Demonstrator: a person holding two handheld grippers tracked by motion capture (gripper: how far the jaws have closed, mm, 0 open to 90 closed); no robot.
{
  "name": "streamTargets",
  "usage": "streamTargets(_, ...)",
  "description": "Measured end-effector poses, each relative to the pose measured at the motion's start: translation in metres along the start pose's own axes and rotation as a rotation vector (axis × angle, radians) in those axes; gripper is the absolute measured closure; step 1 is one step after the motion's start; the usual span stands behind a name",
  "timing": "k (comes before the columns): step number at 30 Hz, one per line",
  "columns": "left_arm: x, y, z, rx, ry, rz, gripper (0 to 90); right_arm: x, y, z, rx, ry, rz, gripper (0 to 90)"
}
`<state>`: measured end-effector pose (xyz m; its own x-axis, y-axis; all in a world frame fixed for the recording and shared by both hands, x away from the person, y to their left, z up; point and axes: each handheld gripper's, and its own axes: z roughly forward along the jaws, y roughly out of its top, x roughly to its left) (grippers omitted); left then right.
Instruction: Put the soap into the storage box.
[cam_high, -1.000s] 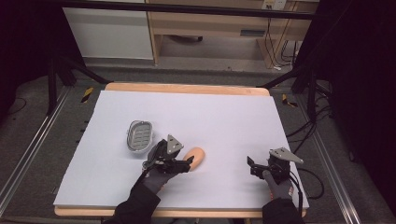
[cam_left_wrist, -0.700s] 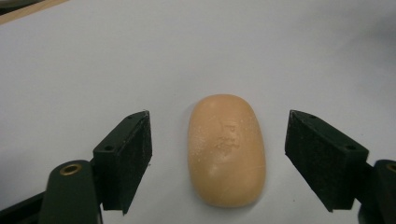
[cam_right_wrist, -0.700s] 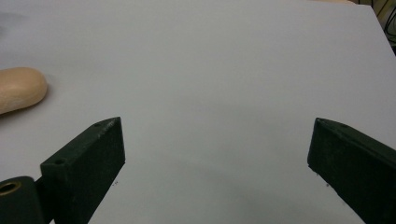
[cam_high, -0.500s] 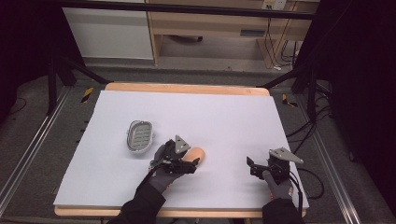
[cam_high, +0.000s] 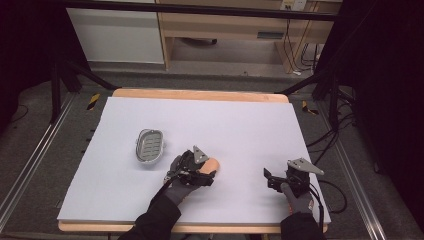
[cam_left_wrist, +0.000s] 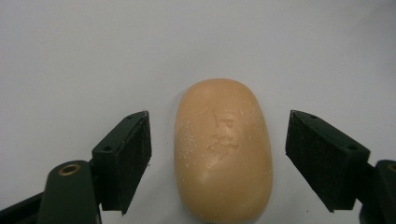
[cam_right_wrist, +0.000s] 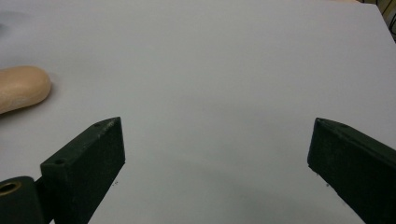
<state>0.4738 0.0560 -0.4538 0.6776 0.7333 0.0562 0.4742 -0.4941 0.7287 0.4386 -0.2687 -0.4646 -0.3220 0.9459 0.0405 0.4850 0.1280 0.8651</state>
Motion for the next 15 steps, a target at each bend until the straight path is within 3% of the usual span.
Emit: streamTargets(15, 0.000, -0.002, 0.016, 0.046, -0.013, -0.006, 23.1, 0.001, -0.001, 0.001, 0.011, 0.007, -0.001, 4.3)
